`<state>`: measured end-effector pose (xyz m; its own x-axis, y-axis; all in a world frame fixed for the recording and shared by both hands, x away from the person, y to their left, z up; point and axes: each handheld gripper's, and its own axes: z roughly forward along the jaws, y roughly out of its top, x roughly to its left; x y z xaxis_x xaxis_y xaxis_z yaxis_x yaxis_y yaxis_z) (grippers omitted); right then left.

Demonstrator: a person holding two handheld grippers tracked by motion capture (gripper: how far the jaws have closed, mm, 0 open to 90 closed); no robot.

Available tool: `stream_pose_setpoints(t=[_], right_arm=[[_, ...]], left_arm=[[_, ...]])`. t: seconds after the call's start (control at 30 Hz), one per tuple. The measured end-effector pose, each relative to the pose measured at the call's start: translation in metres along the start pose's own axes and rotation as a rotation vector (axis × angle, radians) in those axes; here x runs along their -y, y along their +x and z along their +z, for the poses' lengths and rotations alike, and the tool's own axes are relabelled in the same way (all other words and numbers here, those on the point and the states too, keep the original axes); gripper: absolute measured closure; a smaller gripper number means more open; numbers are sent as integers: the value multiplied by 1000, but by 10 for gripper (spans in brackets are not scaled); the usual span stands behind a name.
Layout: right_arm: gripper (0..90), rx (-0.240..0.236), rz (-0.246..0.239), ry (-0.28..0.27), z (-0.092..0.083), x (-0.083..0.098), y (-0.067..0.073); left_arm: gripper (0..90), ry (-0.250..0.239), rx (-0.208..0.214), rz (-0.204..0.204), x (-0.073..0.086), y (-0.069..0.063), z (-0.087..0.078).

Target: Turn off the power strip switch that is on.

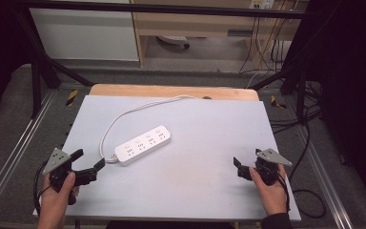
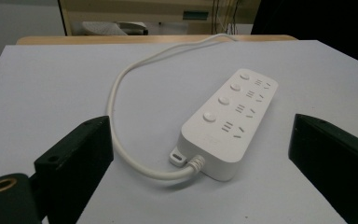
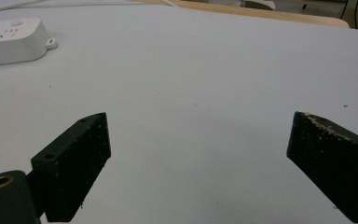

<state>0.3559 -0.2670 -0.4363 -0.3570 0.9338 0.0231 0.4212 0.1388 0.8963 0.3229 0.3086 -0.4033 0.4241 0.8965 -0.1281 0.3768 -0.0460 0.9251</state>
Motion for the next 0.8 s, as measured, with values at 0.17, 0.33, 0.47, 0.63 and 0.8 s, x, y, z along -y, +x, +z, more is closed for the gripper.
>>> stream_pose_setpoints(t=[0.17,0.33,0.47,0.63,0.8], right_arm=[[71,-1,-6,11,0,2,0],[62,-13,-31,33,4,3,5],[57,-15,-45,49,6,4,9],[54,-5,-68,55,8,4,12],[55,11,-85,59,9,5,12]], left_arm=[[64,-1,1,1,0,-1,0],[64,4,8,6,0,-2,0],[64,9,15,7,0,-3,1],[64,12,23,11,0,-7,2],[63,30,23,26,1,-11,6]])
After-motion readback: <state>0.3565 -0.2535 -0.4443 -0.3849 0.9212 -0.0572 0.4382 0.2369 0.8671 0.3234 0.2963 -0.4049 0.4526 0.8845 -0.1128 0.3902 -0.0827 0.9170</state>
